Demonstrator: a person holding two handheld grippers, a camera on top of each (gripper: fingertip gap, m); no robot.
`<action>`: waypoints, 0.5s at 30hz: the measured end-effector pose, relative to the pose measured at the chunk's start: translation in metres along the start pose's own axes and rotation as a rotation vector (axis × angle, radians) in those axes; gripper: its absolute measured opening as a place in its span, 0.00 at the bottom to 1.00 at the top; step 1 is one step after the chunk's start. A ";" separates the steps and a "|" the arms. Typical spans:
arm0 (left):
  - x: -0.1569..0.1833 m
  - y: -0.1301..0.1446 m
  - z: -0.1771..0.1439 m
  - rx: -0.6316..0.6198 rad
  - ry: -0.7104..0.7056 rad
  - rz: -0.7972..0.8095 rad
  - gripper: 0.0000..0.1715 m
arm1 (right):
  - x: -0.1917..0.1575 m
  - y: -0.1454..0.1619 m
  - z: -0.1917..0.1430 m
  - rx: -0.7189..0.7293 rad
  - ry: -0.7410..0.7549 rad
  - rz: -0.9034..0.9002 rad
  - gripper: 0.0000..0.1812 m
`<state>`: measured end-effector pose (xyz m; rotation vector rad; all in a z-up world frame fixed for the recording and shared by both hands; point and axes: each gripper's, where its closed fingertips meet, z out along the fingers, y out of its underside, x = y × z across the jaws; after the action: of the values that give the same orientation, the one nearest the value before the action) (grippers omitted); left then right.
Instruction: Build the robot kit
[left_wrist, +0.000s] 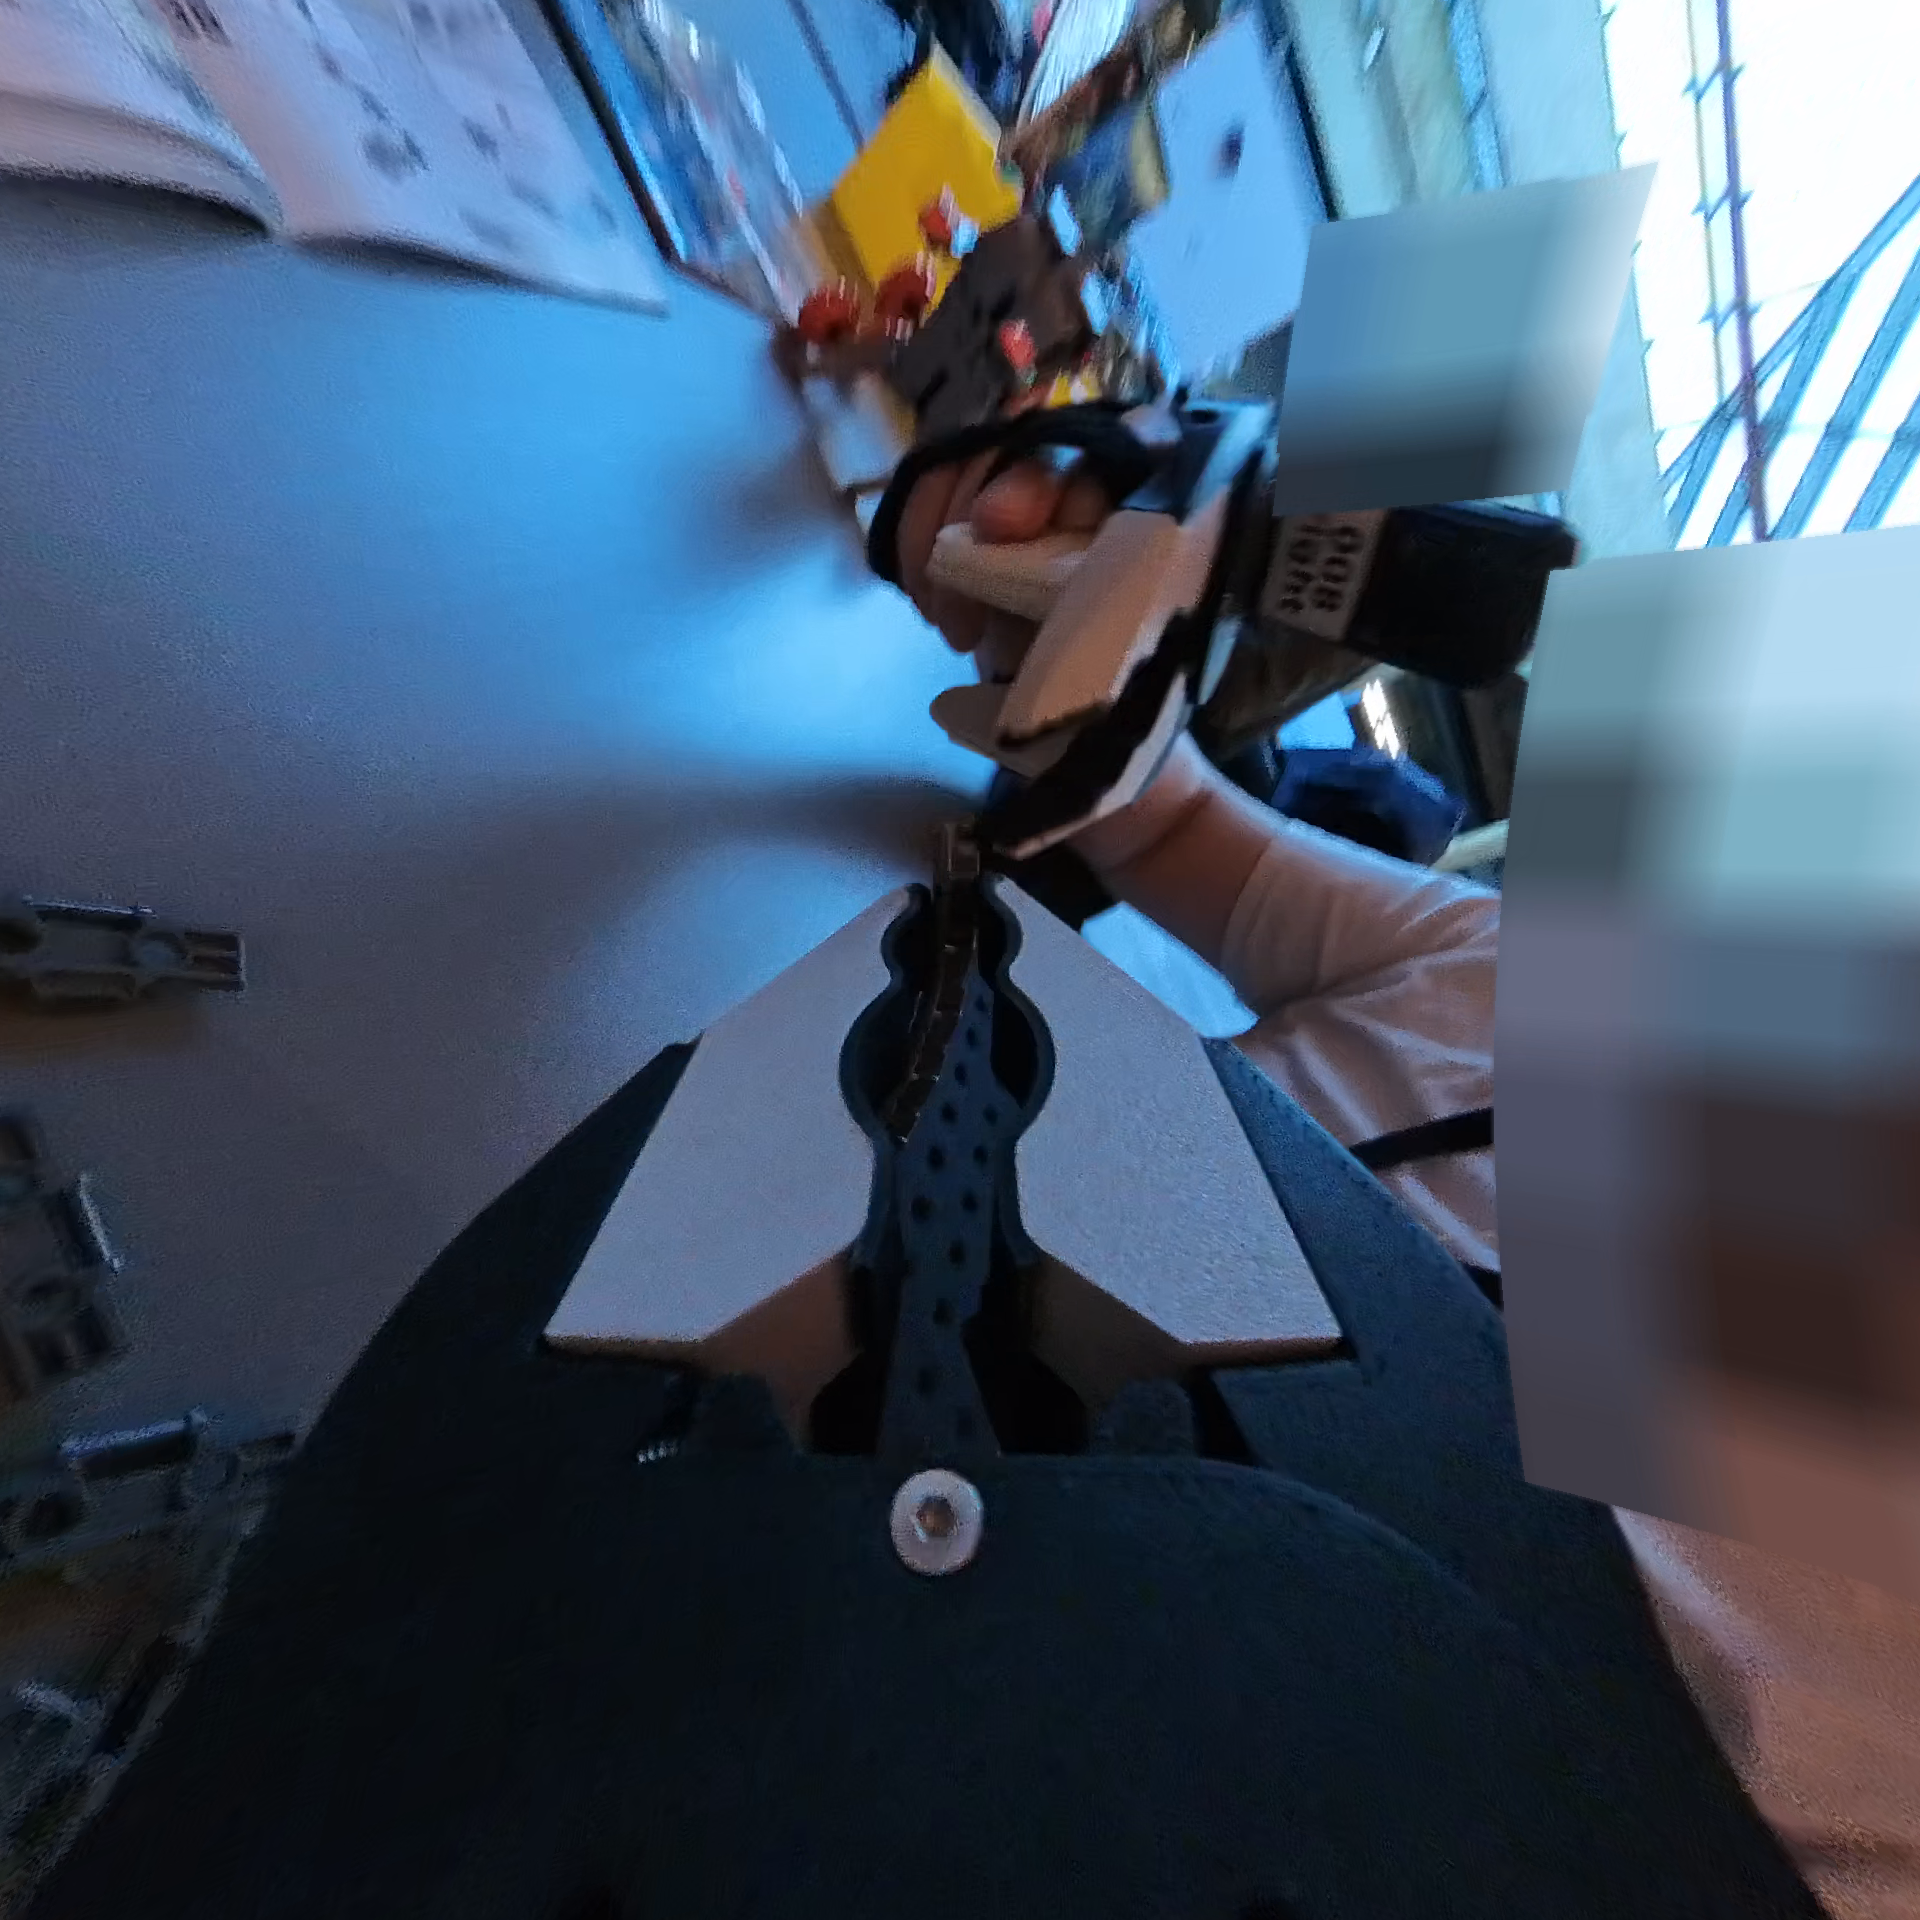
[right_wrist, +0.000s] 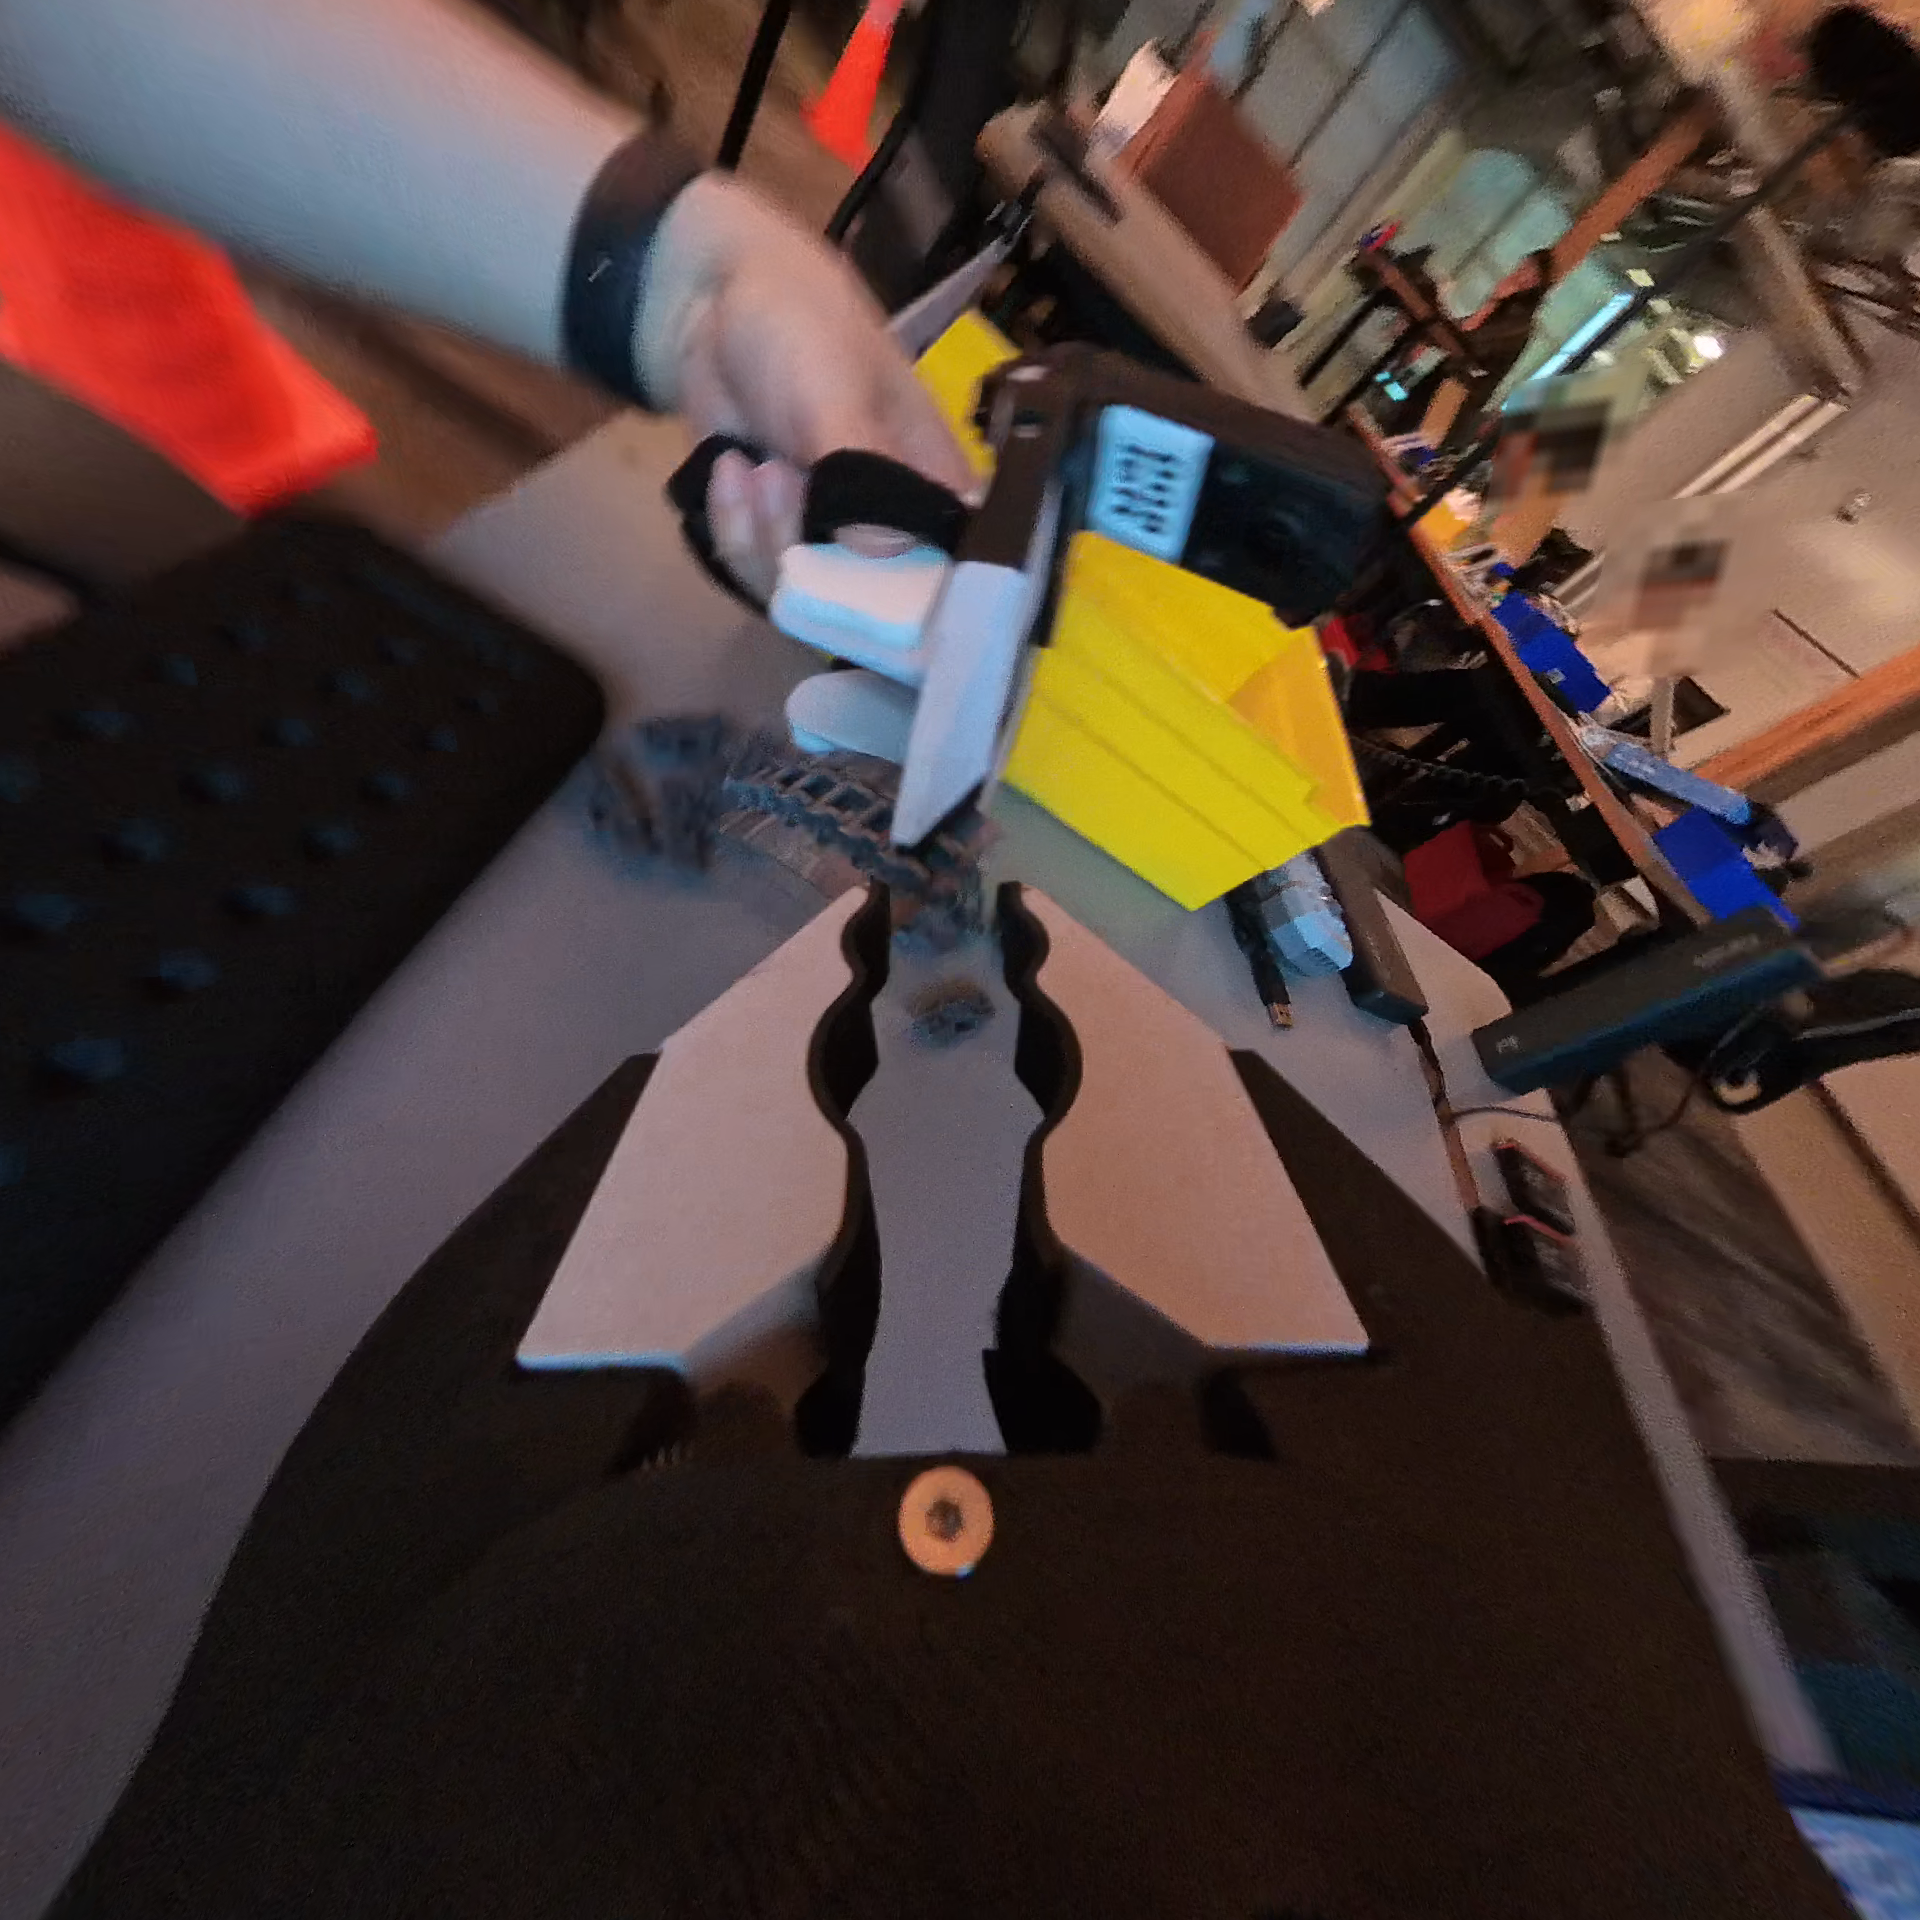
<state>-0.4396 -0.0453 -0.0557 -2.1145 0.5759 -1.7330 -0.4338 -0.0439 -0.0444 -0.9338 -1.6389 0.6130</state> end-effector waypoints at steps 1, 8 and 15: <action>0.007 -0.004 -0.008 0.053 0.007 0.013 0.04 | 0.008 -0.004 -0.005 0.054 0.020 0.086 0.10; 0.052 0.001 -0.052 0.250 0.013 0.117 0.04 | -0.048 0.041 0.052 -0.104 -0.394 0.687 0.11; 0.055 0.020 -0.072 0.272 0.011 0.075 0.04 | -0.090 0.042 0.092 -0.197 -0.352 -0.078 0.15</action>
<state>-0.5026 -0.0917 -0.0054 -1.8736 0.3918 -1.6773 -0.5025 -0.0878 -0.1520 -0.9352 -2.0697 0.5943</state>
